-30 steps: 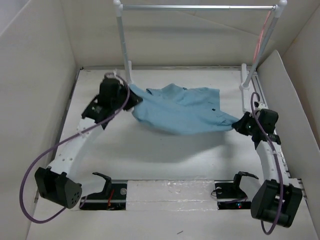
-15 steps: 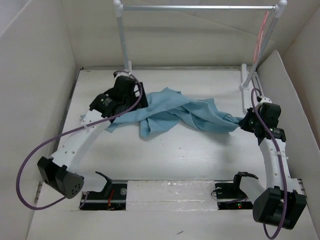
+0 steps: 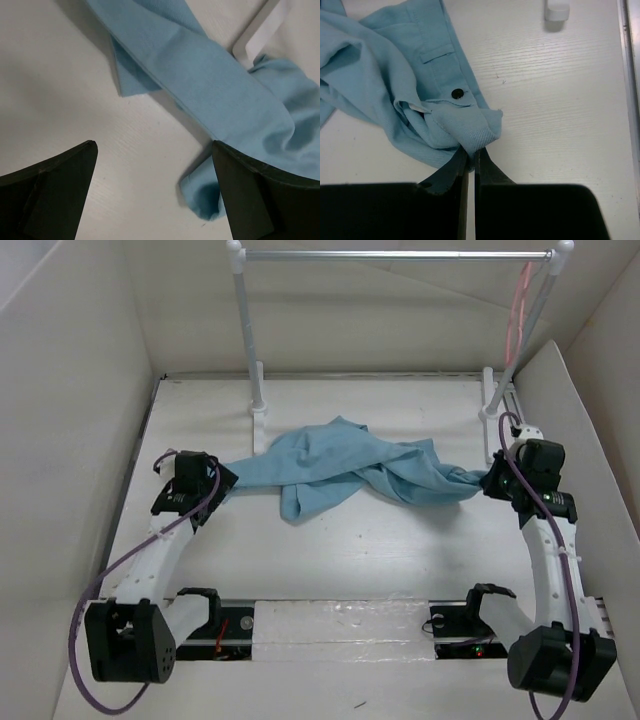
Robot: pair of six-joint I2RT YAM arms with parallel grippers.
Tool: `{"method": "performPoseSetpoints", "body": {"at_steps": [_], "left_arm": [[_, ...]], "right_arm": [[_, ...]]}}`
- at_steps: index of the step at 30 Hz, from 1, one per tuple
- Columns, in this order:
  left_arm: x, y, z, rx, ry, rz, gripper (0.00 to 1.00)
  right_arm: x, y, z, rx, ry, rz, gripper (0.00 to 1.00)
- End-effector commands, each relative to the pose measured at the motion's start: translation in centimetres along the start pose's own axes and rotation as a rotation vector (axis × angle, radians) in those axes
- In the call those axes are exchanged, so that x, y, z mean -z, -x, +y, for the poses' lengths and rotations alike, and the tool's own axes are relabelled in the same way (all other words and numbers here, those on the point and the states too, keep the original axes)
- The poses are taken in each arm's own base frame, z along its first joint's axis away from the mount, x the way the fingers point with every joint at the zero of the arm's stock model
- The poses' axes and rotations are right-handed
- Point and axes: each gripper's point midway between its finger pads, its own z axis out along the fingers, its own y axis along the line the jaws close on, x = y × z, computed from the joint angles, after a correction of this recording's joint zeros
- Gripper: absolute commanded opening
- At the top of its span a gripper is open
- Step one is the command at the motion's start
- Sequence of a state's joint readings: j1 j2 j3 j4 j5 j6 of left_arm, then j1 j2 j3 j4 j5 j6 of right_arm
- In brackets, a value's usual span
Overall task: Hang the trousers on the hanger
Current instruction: Flatten out the trousers at the center of the board.
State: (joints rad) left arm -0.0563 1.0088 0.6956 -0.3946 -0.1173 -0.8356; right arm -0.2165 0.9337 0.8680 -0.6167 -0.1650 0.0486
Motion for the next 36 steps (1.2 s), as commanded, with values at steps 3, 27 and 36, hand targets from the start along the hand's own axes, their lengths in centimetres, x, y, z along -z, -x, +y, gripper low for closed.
{"method": "performPoseSetpoints", "body": {"at_steps": [3,27,36], "left_arm": [[-3.4,4.6,-2.1,0.250,-0.061,-0.129,0.91],[-7.1,11.4,-7.2,0.225,-0.117,-0.143,0.00],[12.4,23.6,-17.2,0.275,-0.471,-0.459,0.00]], "right_arm": [[1.0,1.3,1.5,0.110,0.050,-0.075,0.00],[1.5,6.0,4.6,0.117,0.191,-0.133,0.00],[11.8,18.5,11.1,0.063,0.387,-0.402,0.00]]}}
